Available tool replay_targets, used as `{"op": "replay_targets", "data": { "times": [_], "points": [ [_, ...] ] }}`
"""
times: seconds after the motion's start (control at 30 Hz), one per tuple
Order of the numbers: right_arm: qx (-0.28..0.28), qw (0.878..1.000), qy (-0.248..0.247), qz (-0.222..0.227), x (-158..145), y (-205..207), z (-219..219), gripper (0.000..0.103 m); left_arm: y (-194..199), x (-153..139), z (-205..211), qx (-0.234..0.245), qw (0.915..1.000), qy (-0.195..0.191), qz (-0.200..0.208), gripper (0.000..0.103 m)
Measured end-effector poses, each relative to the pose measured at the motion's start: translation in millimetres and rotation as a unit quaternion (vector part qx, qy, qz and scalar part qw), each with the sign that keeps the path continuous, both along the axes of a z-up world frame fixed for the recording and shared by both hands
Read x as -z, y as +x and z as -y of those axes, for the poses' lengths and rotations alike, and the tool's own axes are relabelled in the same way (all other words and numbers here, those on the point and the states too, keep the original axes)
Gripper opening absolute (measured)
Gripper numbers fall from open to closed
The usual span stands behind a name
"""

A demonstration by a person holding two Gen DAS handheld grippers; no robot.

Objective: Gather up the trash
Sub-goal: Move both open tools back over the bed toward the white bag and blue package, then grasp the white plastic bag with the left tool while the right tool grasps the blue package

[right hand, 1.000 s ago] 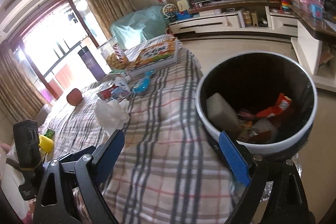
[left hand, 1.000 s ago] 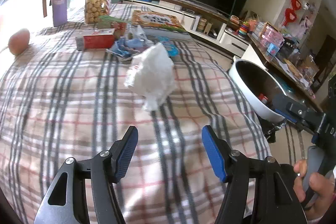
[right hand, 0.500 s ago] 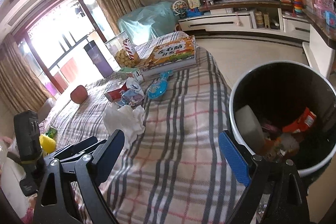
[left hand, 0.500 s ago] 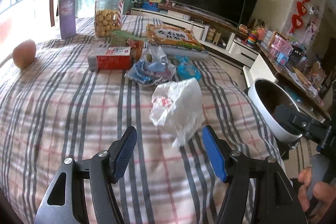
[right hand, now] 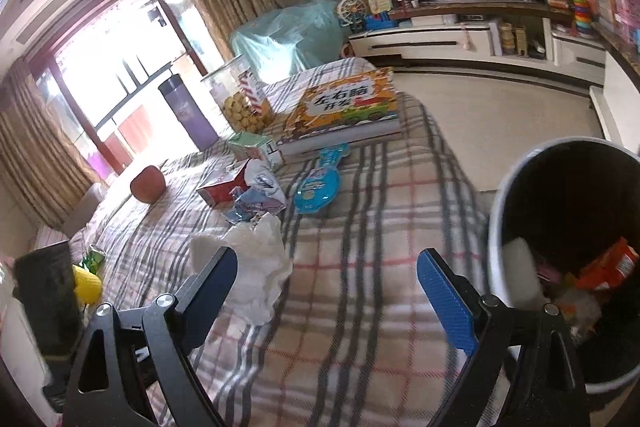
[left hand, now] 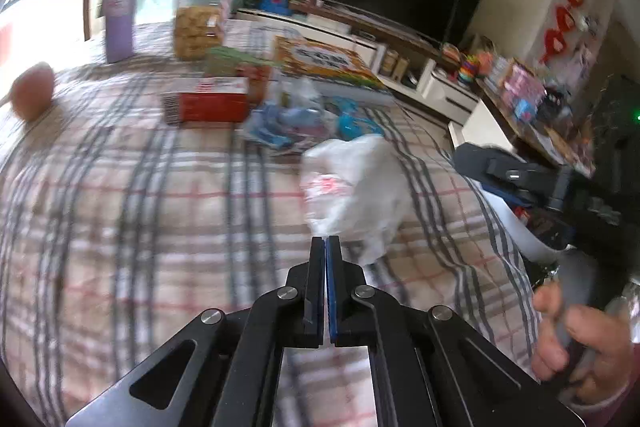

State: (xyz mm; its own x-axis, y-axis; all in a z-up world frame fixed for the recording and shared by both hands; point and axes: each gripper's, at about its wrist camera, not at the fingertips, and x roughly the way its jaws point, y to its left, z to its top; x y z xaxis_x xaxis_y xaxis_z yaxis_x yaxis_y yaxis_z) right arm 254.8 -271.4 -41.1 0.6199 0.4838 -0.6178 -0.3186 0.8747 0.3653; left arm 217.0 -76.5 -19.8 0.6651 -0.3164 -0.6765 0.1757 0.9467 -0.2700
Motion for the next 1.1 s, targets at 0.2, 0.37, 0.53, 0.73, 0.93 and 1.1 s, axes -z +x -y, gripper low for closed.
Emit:
{"op": "replay_targets", "data": {
  "times": [0.2,0.37,0.53,0.73,0.93,1.1],
  "points": [
    [-0.016,1.0,-0.022,-0.001,10.9,22.5,-26.9,0.091,-8.9,-3.7,-36.4,-0.038,0.9991,-0.021,-0.004,0.0],
    [-0.005,1.0,0.002,-0.016,14.8,40.4,-19.8,0.088,-2.1,0.8,-31.0,-0.021,0.9991,-0.032,-0.017,0.011],
    [-0.005,1.0,0.002,-0.023,13.0,57.7,-14.0,0.072,6.8,1.8,-8.2,0.007,0.9998,-0.02,-0.006,0.038],
    [-0.026,0.999,-0.01,-0.046,25.1,82.4,-30.1,0.061,13.3,10.0,3.9,0.015,0.9998,-0.009,-0.012,0.047],
    [-0.048,0.996,-0.044,-0.058,39.5,96.4,-47.0,0.039,15.5,7.8,8.7,0.013,0.9999,-0.005,-0.011,0.054],
    [-0.041,0.997,-0.029,-0.061,38.1,88.2,-29.3,0.039,25.4,2.8,19.6,0.022,0.9997,0.004,0.012,0.052]
  ]
}}
